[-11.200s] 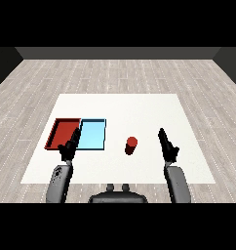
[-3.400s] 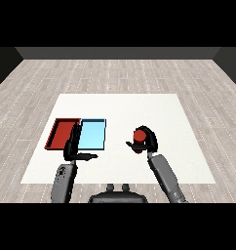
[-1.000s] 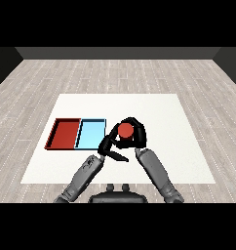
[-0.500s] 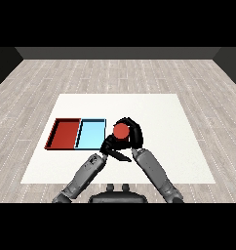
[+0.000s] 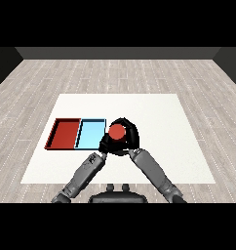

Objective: Pick the red can and put it in the red box

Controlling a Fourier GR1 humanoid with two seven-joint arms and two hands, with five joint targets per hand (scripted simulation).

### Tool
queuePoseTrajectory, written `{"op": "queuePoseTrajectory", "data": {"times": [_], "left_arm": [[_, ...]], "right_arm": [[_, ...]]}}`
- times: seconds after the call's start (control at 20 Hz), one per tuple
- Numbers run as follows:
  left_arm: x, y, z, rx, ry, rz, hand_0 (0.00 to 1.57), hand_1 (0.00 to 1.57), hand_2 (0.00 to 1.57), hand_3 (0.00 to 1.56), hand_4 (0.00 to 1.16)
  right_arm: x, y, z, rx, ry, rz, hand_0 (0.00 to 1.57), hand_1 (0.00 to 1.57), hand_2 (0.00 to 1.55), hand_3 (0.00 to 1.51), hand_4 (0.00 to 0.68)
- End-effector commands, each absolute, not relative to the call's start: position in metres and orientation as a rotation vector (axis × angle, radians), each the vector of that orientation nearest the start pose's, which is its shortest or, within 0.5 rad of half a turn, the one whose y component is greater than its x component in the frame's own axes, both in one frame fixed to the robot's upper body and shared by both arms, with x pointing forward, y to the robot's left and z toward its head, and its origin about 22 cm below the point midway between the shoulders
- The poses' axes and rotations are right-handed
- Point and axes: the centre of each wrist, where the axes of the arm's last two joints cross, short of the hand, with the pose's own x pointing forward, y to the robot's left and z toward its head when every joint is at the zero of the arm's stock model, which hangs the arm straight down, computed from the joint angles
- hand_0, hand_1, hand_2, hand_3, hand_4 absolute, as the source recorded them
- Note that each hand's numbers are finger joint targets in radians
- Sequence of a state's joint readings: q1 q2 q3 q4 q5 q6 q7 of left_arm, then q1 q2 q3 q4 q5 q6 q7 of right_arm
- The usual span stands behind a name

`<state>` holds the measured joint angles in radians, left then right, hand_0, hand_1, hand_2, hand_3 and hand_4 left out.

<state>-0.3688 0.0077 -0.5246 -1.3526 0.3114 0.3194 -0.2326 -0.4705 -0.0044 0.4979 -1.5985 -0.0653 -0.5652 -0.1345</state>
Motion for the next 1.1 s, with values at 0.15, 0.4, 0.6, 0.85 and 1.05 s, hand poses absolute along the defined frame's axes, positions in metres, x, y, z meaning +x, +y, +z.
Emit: {"op": "queuePoseTrajectory", "data": {"times": [0.15, 0.4, 0.6, 0.85, 1.05], "left_arm": [[0.277, 0.064, 0.03, -0.276, -1.74, -0.024, 1.57, 1.57, 1.57, 1.51, 1.12], [0.271, 0.067, 0.04, -0.29, -1.714, -0.036, 1.57, 1.57, 1.57, 1.5, 1.12], [0.268, 0.053, 0.03, -0.279, -1.722, -0.016, 1.57, 1.57, 1.57, 1.5, 1.13], [0.264, 0.059, 0.017, -0.219, -1.764, -0.018, 1.57, 1.57, 1.57, 1.49, 1.13], [0.279, 0.064, 0.029, -0.241, -1.769, -0.011, 1.57, 1.57, 1.57, 1.5, 1.13]], "right_arm": [[0.294, -0.051, 0.12, 0.229, -2.095, 0.015, 1.57, 1.57, 1.48, 1.41, 0.625], [0.287, -0.055, 0.096, 0.212, -2.126, 0.013, 1.57, 1.57, 1.47, 1.4, 0.638], [0.276, -0.057, 0.124, 0.224, -2.101, 0.018, 1.57, 1.57, 1.47, 1.4, 0.631], [0.27, -0.083, 0.105, 0.221, -2.097, -0.017, 1.42, 1.42, 1.35, 1.28, 0.172], [0.274, -0.063, 0.102, 0.149, -2.034, 0.168, 0.0, 0.0, 0.0, 0.0, 0.0]]}}
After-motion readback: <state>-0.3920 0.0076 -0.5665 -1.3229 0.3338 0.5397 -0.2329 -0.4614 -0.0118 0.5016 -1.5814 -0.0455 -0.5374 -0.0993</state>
